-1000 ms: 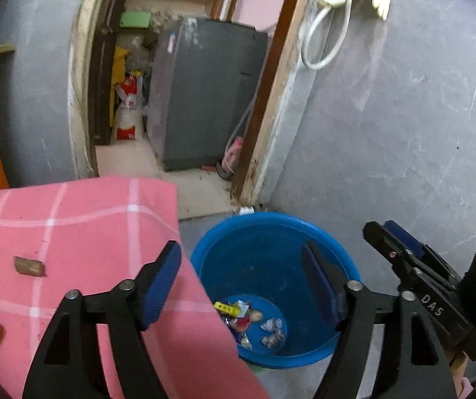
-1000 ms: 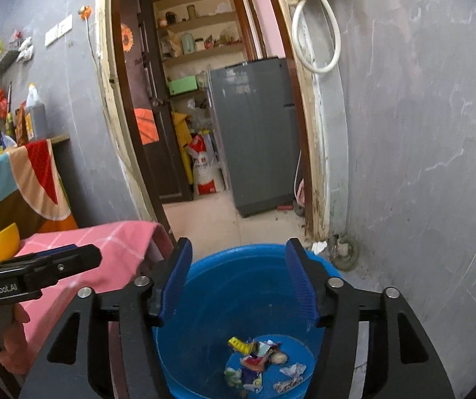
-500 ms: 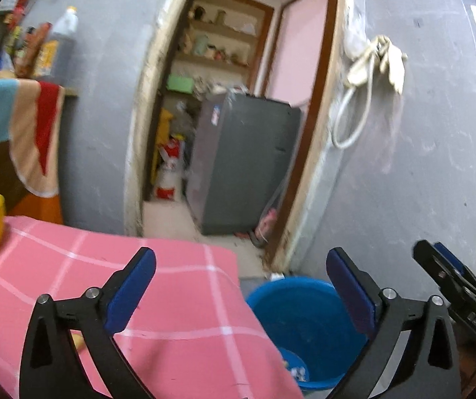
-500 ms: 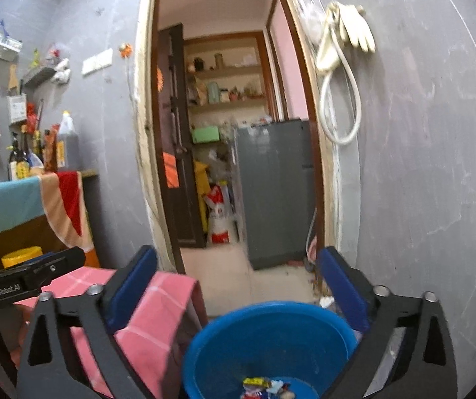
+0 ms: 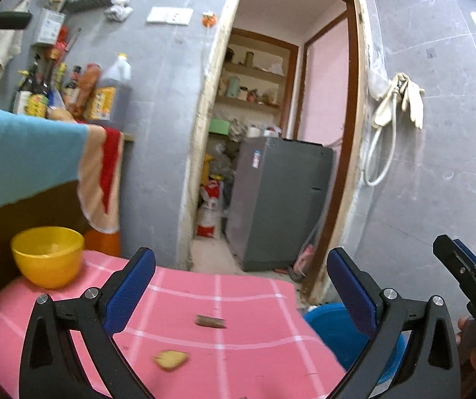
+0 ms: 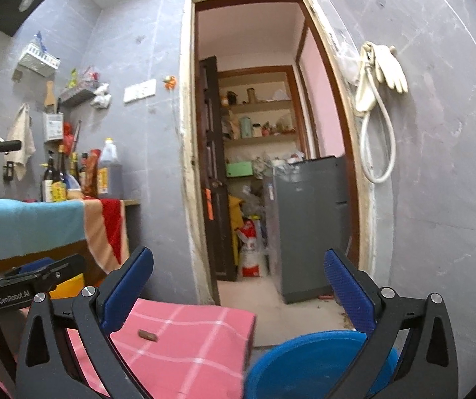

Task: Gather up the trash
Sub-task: 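Move both tools back over the last trash on the table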

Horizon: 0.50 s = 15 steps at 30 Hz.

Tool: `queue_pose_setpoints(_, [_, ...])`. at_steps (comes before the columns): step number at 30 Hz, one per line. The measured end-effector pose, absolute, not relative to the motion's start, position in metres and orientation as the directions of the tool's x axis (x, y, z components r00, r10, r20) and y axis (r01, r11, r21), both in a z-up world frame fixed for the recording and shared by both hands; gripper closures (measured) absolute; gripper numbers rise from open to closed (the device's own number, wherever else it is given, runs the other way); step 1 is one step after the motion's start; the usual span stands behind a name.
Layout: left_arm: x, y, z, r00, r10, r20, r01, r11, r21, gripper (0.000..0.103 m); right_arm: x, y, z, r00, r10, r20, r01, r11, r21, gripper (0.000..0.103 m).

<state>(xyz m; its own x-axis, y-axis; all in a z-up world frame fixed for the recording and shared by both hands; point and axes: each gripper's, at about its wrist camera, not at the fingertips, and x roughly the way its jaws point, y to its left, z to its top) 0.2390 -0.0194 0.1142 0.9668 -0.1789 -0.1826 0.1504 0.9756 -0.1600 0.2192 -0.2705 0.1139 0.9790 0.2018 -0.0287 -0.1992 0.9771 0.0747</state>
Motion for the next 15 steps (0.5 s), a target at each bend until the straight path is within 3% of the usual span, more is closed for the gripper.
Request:
queue_pose_setpoints(8, [0.210,0.012,0.113,0.987,-0.094,-0.132,0.080,0.991,-0.109,0.002,0.213,-0.235,0.113,0.966,0.258,0.006,-0.258,0.965,0.054,0.000])
queue_pose_setpoints(15, [0.206,0.034,0.093,0.984,-0.048,-0.172,0.032,0.995,-0.098,0.002,0.219,-0.212,0.100,0.957,0.289,-0.019,-0.289,0.957,0.013,0.000])
